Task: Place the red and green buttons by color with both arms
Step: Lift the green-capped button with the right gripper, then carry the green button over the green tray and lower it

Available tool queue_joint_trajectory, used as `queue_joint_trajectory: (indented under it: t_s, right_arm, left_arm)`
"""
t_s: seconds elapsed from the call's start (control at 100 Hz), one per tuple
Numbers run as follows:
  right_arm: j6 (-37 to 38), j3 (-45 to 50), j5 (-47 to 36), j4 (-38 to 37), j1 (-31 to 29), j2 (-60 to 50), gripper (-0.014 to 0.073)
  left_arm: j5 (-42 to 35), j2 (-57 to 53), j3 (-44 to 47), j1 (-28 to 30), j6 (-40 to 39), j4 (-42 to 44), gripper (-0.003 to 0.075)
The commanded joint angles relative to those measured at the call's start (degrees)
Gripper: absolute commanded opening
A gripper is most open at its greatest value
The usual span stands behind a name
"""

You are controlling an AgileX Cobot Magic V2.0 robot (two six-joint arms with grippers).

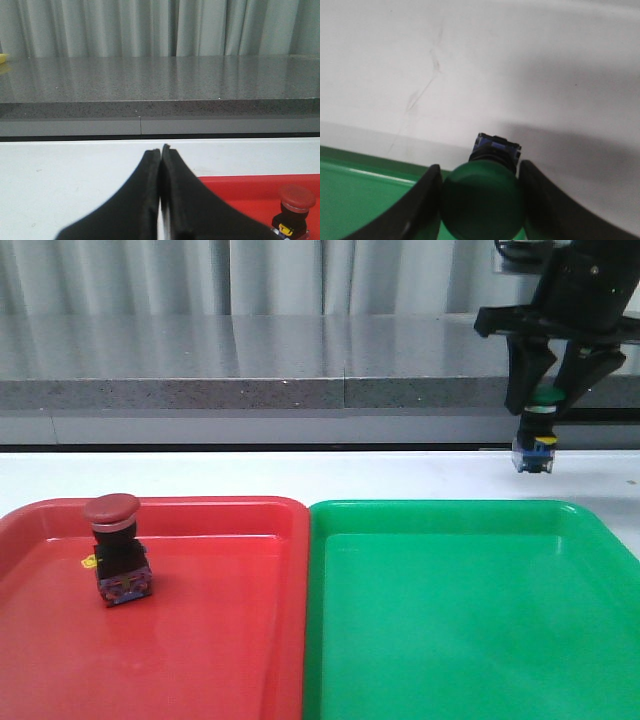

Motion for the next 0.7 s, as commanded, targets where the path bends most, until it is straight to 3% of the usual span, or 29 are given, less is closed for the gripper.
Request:
queue_joint_trajectory:
  t_s: [0.0, 0.3, 0.69]
  right_arm:
    - [-0.2, -1.7, 1.0, 1.7, -0.1, -6.5, 0.0323]
    - [0.4, 6.1, 2.8, 3.1, 2.7, -16.2, 0.0323]
    - [4.6, 21.9, -6.4, 5.1, 12.4, -22.0, 0.0323]
  left_arm:
    - [-4.9, -1.9, 0.7, 0.1, 0.0, -0.6, -0.002]
    - [-4.9, -1.9, 0.7, 0.1, 0.0, -0.6, -0.002]
    - [-4.9, -1.9, 0.7, 0.1, 0.0, -0.6, -0.002]
